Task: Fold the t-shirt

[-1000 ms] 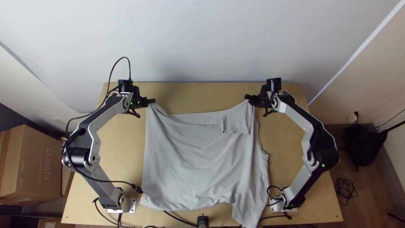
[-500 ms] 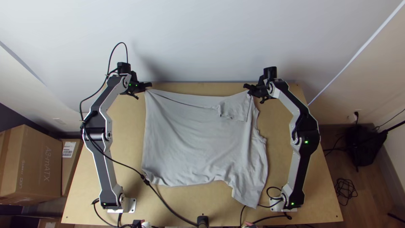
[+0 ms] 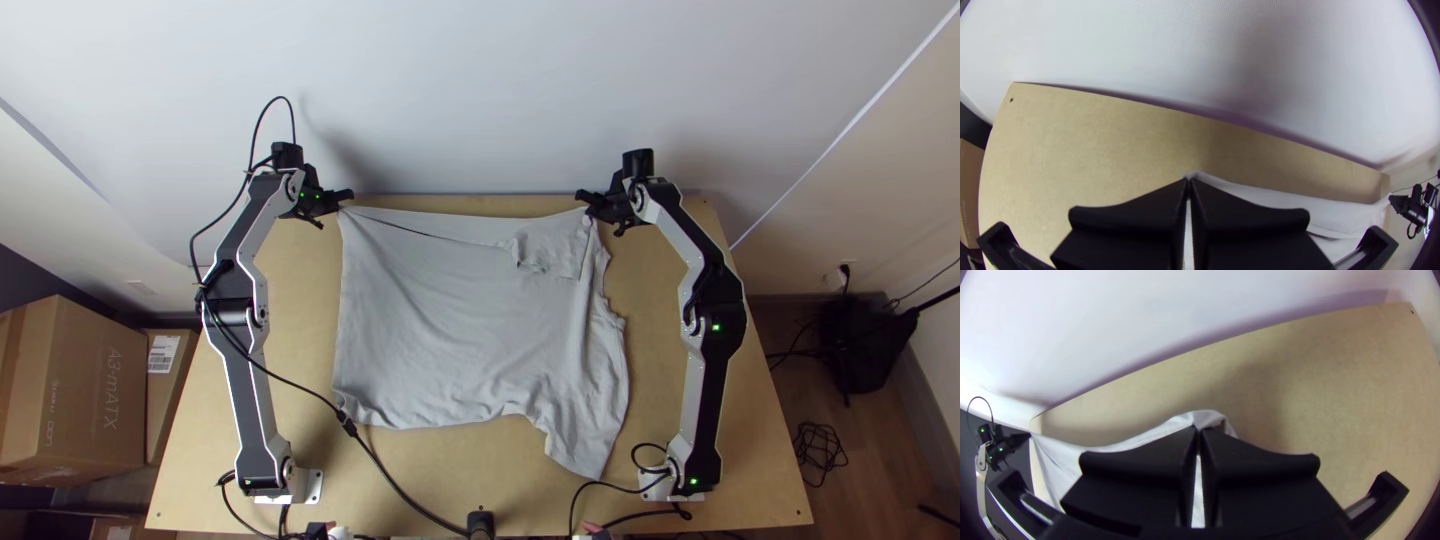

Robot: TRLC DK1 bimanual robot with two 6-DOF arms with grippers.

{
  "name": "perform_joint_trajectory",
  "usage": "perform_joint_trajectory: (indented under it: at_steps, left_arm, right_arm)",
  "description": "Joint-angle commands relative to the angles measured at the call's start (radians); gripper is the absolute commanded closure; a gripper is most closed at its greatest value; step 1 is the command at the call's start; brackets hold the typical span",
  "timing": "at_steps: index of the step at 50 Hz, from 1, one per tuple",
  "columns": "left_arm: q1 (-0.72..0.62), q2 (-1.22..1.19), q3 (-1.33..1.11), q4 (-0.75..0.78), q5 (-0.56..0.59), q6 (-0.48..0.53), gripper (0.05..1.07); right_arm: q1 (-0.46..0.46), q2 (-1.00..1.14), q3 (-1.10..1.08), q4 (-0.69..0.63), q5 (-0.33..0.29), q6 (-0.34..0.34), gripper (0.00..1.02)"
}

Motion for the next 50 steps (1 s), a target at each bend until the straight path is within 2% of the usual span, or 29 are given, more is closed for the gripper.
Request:
perform_joint_trajectory:
  at_steps: [1,24,40,50]
  left_arm:
    - [0.017,-0.025,0.032,-0.015,-0.001,-0.038,1.05]
    - [0.017,-0.183,-0.014,-0.180,0.064,-0.084,1.05]
    - [0.017,-0.336,-0.215,-0.154,0.097,-0.081,1.05]
    - [0.017,-0.465,-0.394,-0.085,0.116,-0.073,1.05]
  right_arm:
    - [-0.015,-0.007,0.033,-0.023,0.007,-0.003,1.00]
    - [-0.015,-0.154,-0.031,-0.132,0.007,0.009,1.00]
    - [-0.015,-0.289,-0.156,-0.132,0.009,0.000,1.00]
    - [-0.018,-0.366,-0.249,-0.131,0.007,-0.002,1.00]
